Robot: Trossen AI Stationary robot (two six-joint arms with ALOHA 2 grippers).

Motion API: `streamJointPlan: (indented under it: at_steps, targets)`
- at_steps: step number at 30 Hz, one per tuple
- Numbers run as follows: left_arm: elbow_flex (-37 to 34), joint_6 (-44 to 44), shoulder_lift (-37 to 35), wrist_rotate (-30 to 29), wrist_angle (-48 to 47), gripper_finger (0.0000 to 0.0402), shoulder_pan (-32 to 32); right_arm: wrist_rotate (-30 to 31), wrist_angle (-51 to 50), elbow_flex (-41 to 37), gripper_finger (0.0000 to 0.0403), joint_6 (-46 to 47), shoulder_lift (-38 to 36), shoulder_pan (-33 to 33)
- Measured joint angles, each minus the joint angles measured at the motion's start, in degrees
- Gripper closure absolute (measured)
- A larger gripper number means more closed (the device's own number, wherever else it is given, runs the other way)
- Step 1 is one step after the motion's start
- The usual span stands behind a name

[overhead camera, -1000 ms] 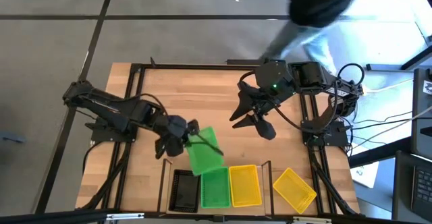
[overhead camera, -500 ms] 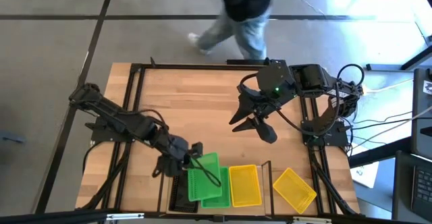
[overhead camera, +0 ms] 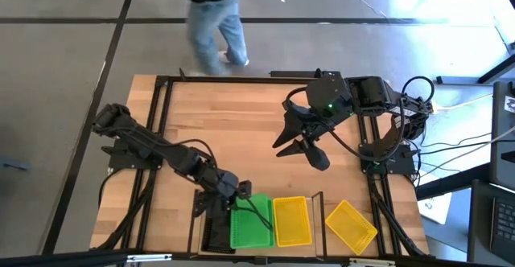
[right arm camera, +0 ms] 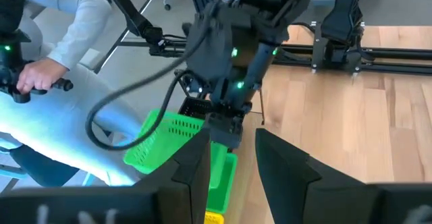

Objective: Stack baskets on shelf by color
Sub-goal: Stack the green basket on top of the green baskets on the shelf, then stack the yellow basket on top of the yellow baskets on the shelf

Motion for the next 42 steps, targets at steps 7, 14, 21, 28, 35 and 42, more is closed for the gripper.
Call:
streamJointPlan:
  at_steps: [7, 14, 21, 28, 35, 42]
  targets:
    - [0.0, 0.1, 2.8, -0.2, 0.2, 0.0401, 0.5, 0.0, 0.4, 0.0, 0.0286, 0.0, 0.0, 0.0]
    - [0.0, 0.0, 3.8, -2.9, -0.8, 0.0401, 0.4, 0.0, 0.4, 0.0, 0.0286, -0.1, 0.0, 0.0]
    - [0.0, -0.1, 3.8, -4.0, -1.5, 0.0388, 0.4, 0.0, 1.1, 0.0, 0.0286, 0.0, 0.0, 0.0]
    - [0.0, -0.5, 3.8, -4.1, -2.0, 0.0351, 0.4, 0.0, 2.1, 0.0, 0.0286, 0.0, 0.0, 0.0]
    - [0.0, -0.5, 3.5, -5.7, -2.1, 0.0343, 0.4, 0.0, 2.1, 0.0, 0.0286, 0.0, 0.0, 0.0]
    - [4.4, -5.8, 1.6, -10.2, -10.1, 0.0346, 1.8, 0.0, 1.8, 0.0, 0.0286, -2.8, 0.0, 1.7]
